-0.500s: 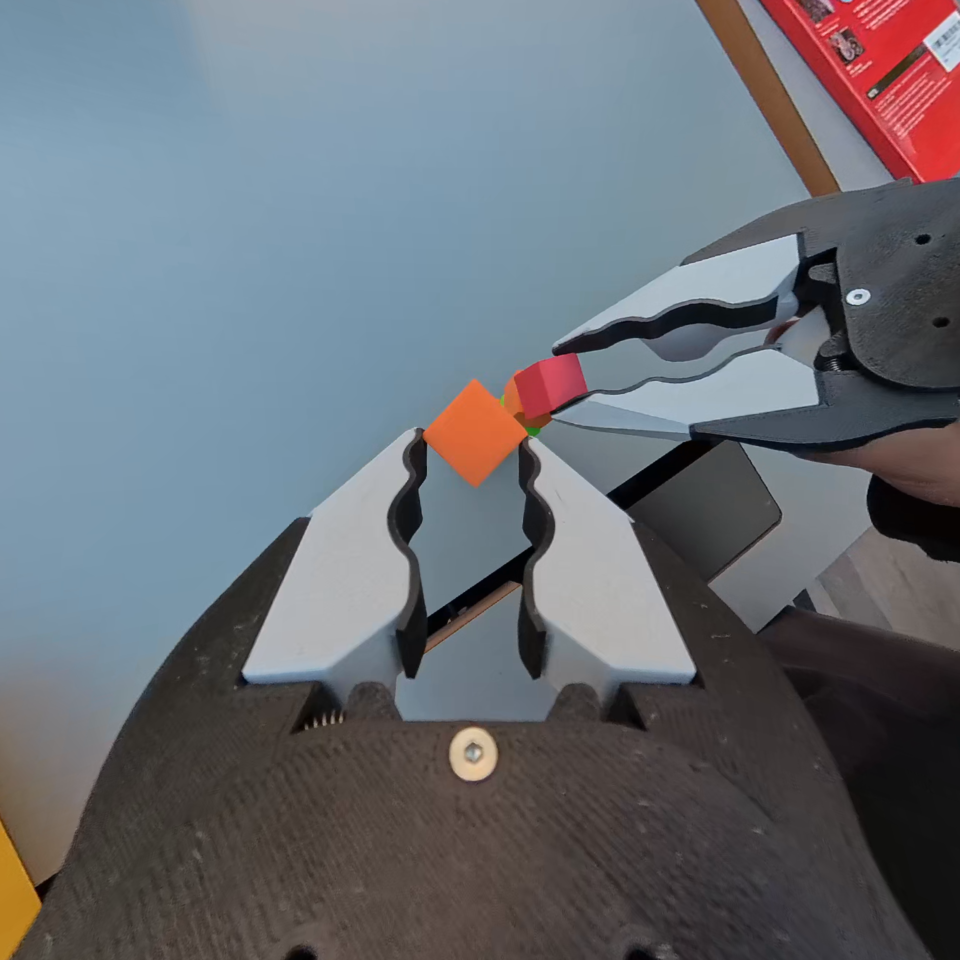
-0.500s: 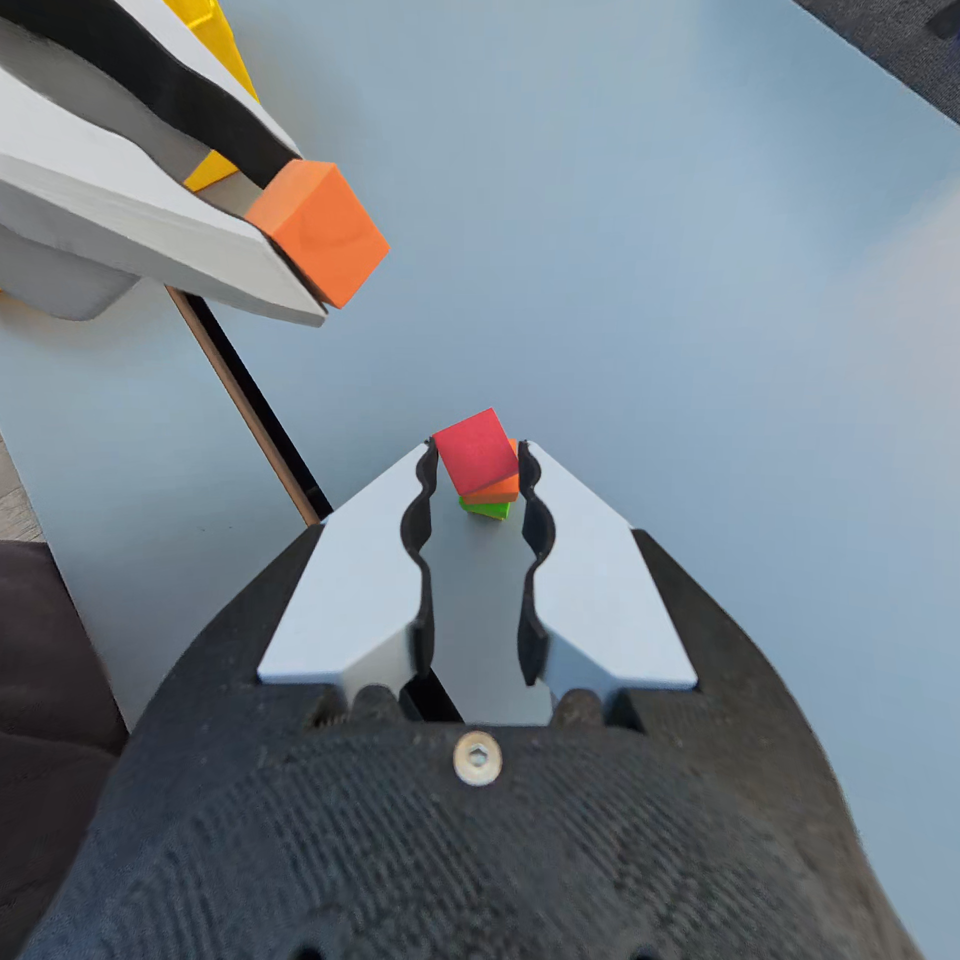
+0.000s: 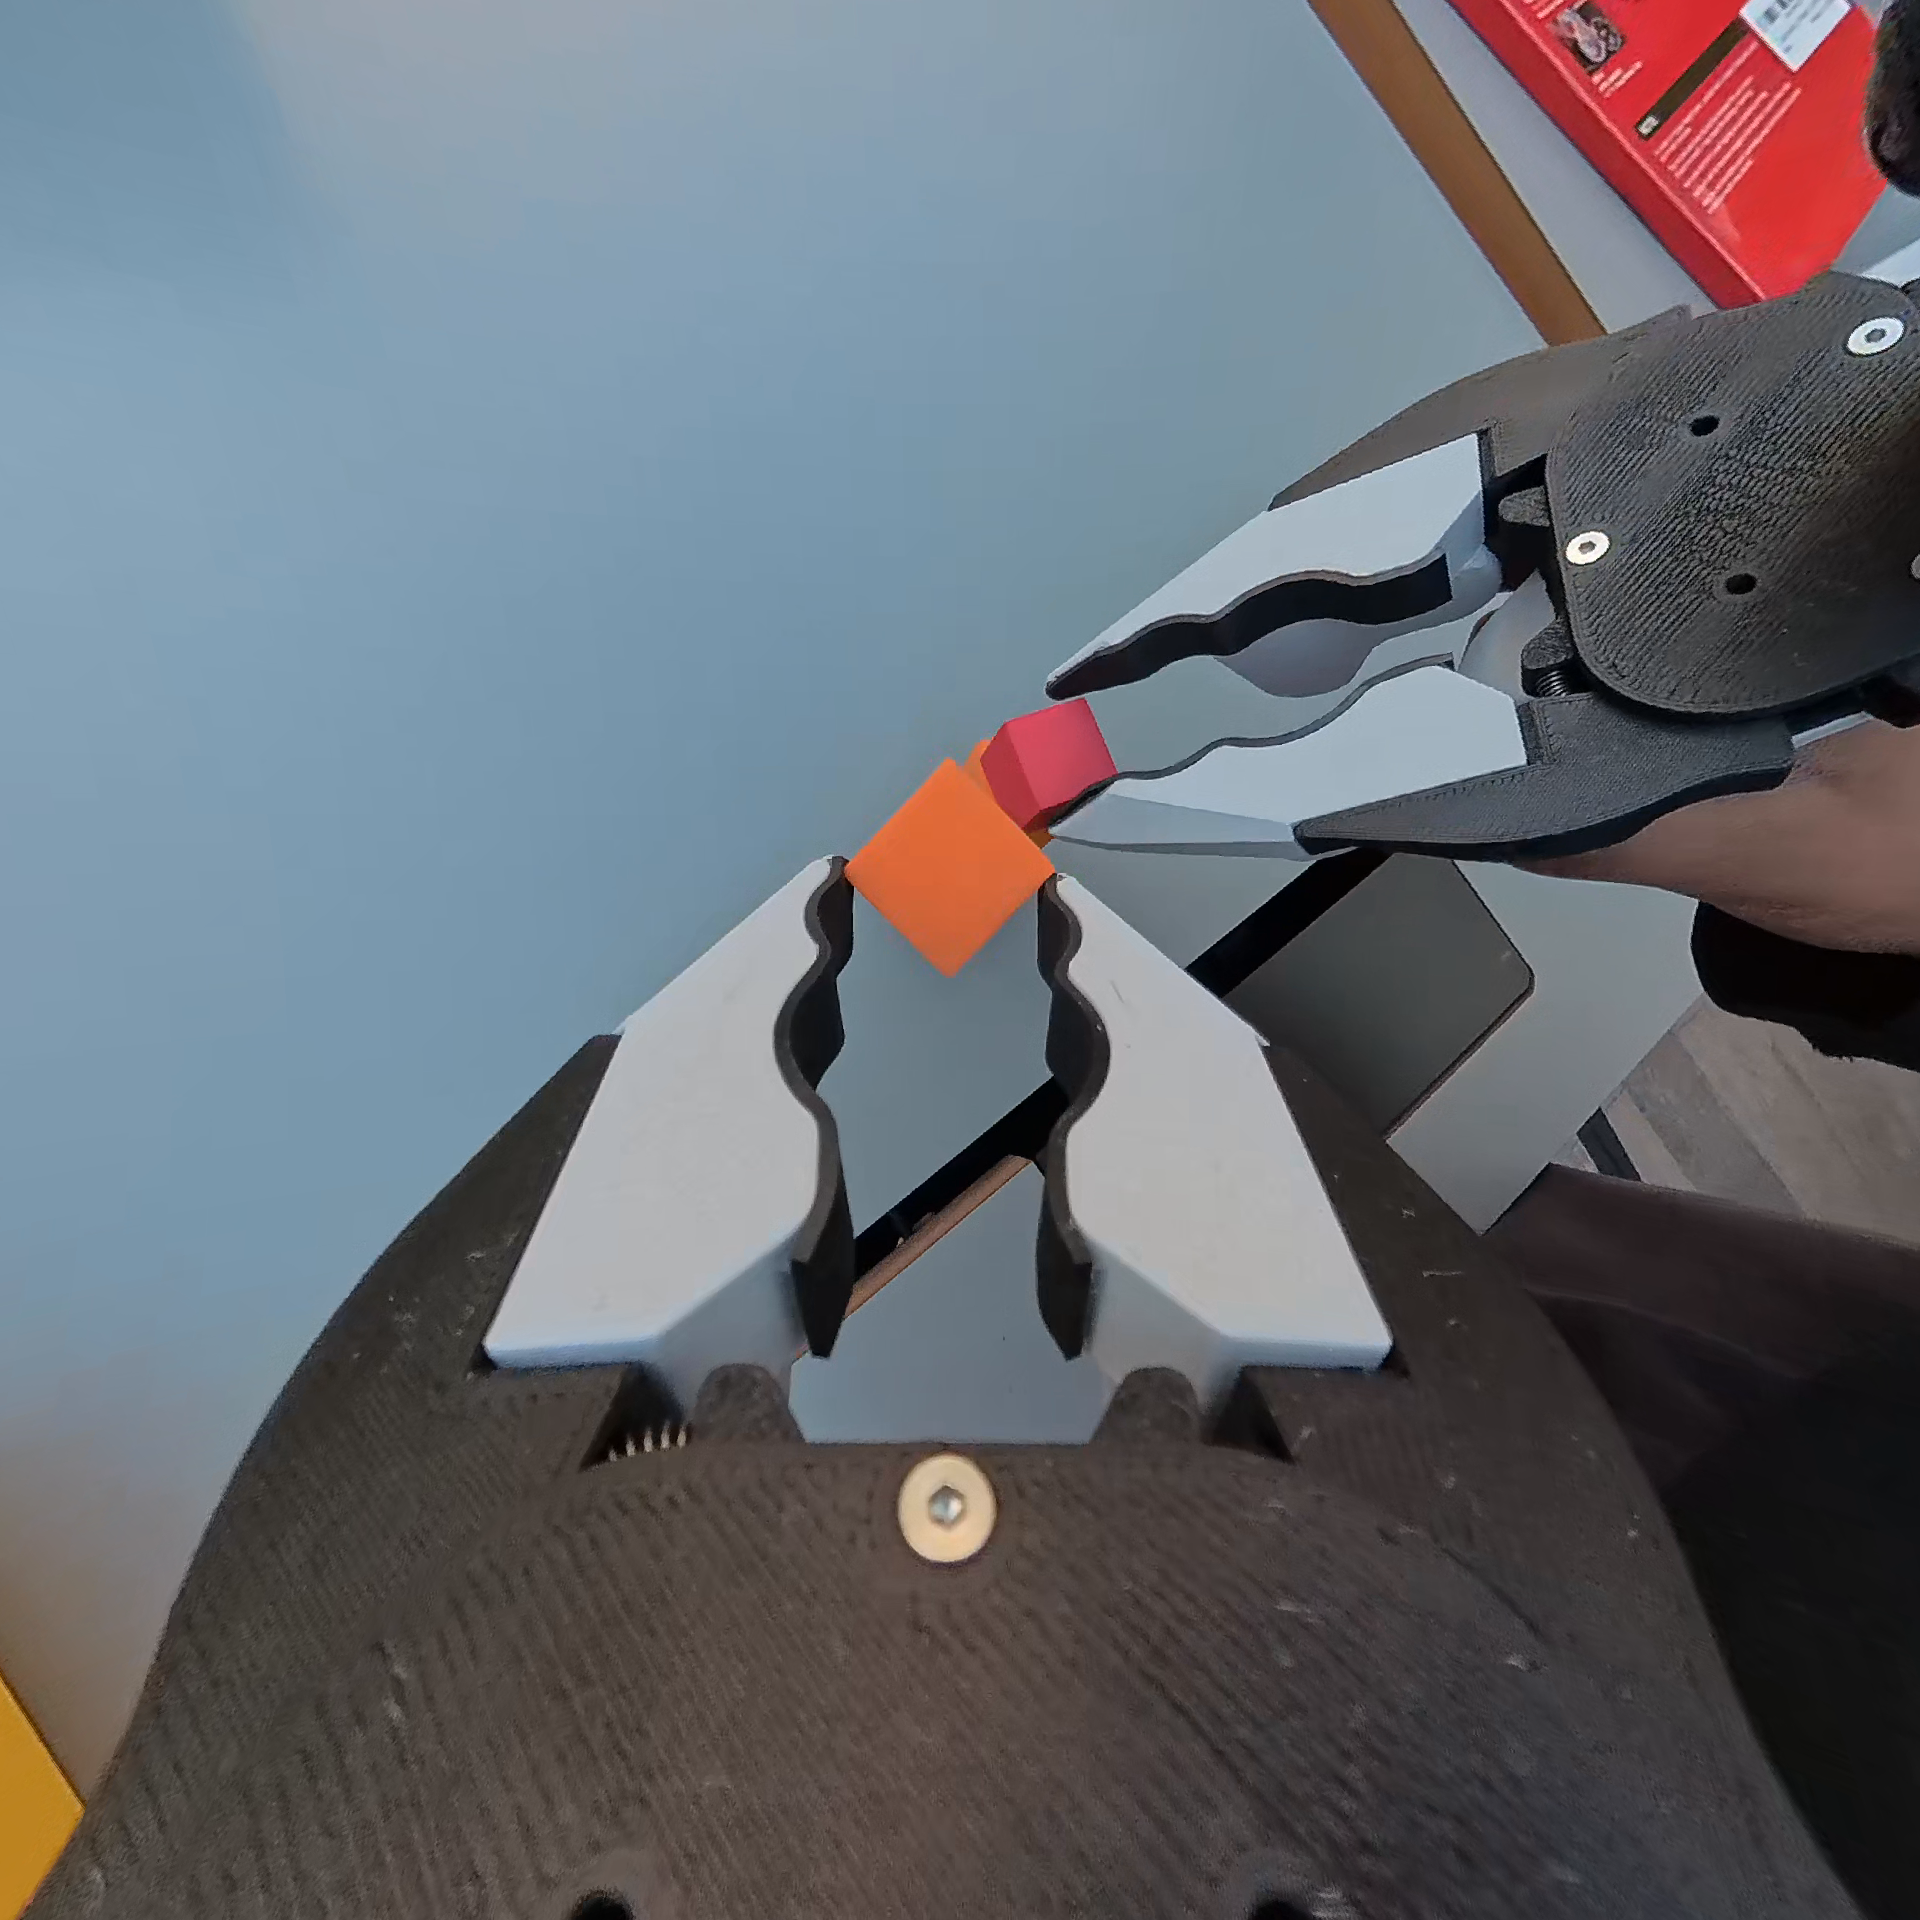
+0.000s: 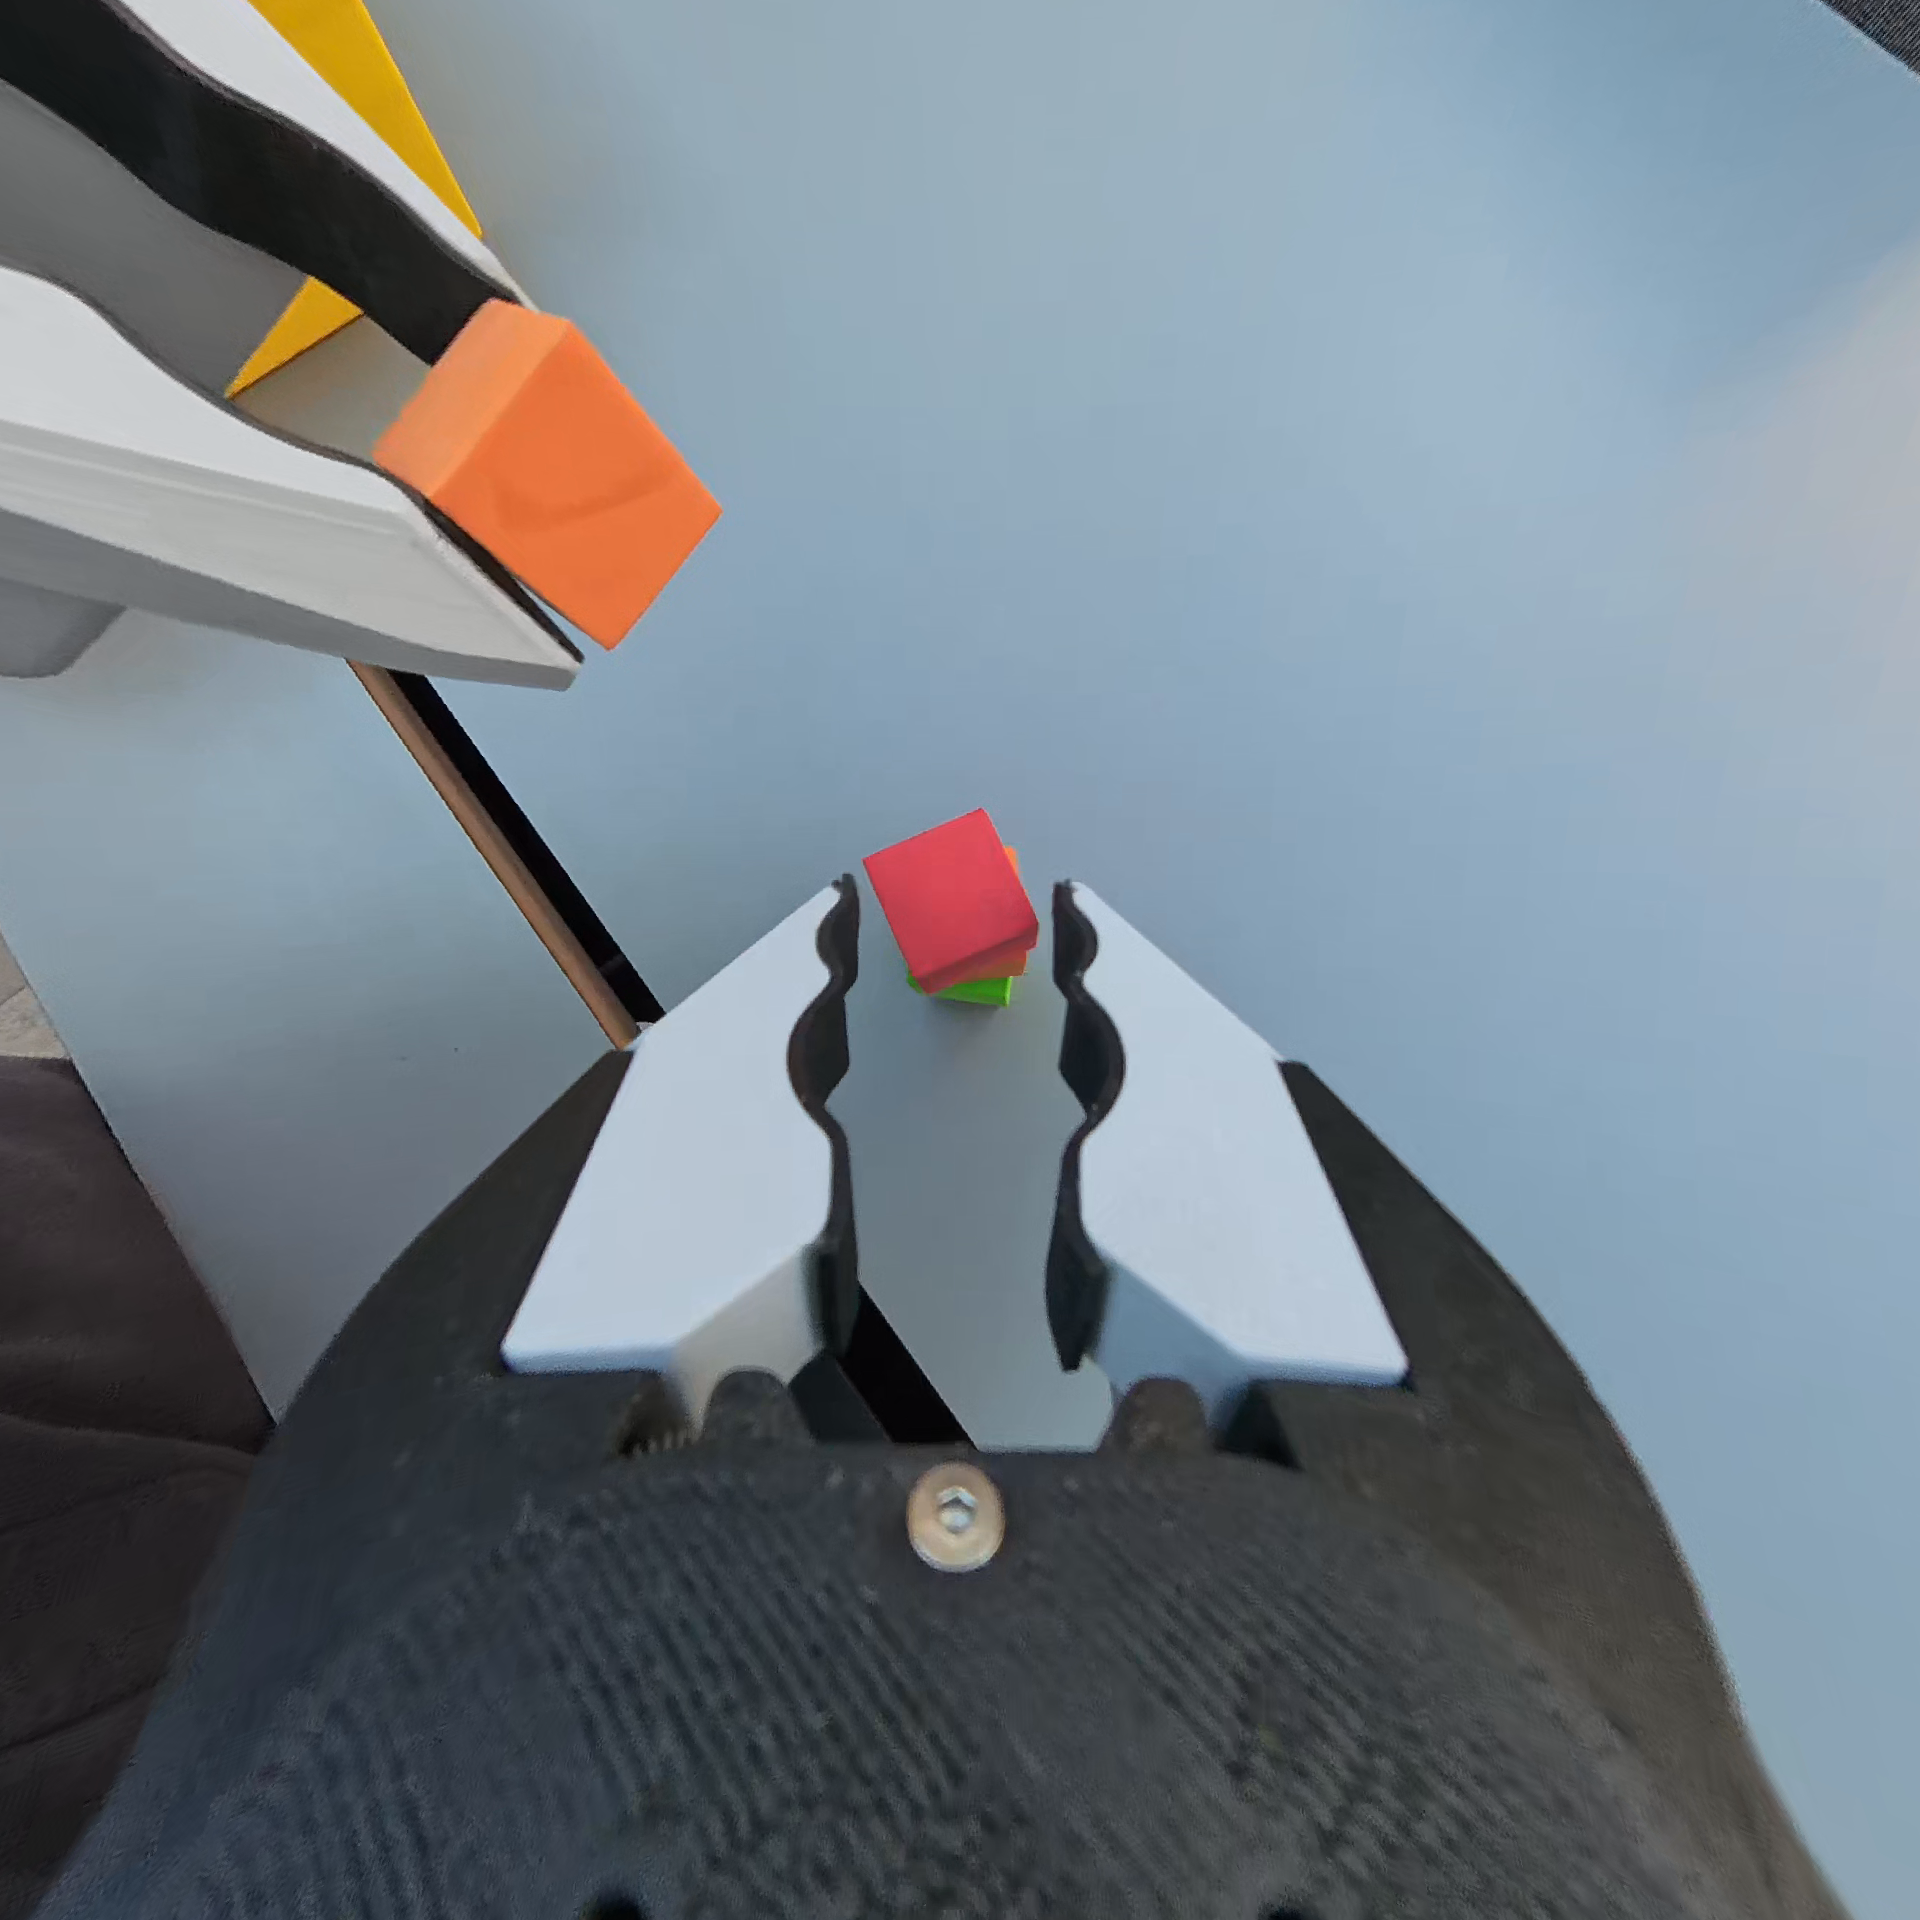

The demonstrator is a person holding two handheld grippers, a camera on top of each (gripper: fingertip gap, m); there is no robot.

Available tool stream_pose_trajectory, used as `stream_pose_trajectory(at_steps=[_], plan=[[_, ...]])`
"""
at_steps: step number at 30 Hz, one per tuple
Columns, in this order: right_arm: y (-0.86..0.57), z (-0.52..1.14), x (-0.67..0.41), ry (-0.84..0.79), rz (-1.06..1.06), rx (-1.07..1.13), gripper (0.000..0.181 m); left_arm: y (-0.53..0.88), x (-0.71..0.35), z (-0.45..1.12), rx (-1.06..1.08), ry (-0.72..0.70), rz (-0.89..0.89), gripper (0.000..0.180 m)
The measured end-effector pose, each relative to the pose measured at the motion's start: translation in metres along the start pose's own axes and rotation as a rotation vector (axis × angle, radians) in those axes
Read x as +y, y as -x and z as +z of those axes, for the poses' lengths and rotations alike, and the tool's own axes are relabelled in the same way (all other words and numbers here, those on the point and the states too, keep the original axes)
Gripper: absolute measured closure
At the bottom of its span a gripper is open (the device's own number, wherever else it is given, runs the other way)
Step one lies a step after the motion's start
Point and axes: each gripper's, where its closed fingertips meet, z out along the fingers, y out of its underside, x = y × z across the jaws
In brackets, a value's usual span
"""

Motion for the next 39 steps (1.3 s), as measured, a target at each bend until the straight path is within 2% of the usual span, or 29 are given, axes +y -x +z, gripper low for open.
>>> stream_pose_trajectory(at_steps=[5,9,15,24,35,39], plan=[[-0.002,-0.009,-0.002,-0.024,0.019,-0.007,0.133,-0.004,-0.005,0.007,0.022,0.002,0.009,0.147],[-0.006,-0.021,0.005,-0.044,0.062,-0.003,0.132,-0.017,-0.01,0.018,0.074,0.01,0.035,0.146],[-0.011,-0.033,0.026,-0.056,0.164,0.002,0.134,-0.032,-0.011,0.044,0.103,0.07,0.105,0.146],[-0.021,-0.041,0.032,-0.069,0.196,0.028,0.135,-0.029,-0.004,0.063,0.056,0.143,0.164,0.146],[-0.017,-0.037,0.03,-0.063,0.196,0.005,0.136,-0.021,0.001,0.057,0.056,0.139,0.13,0.141],[-0.008,-0.033,0.035,-0.045,0.194,-0.029,0.148,-0.007,0.006,0.044,0.043,0.121,0.068,0.141]])
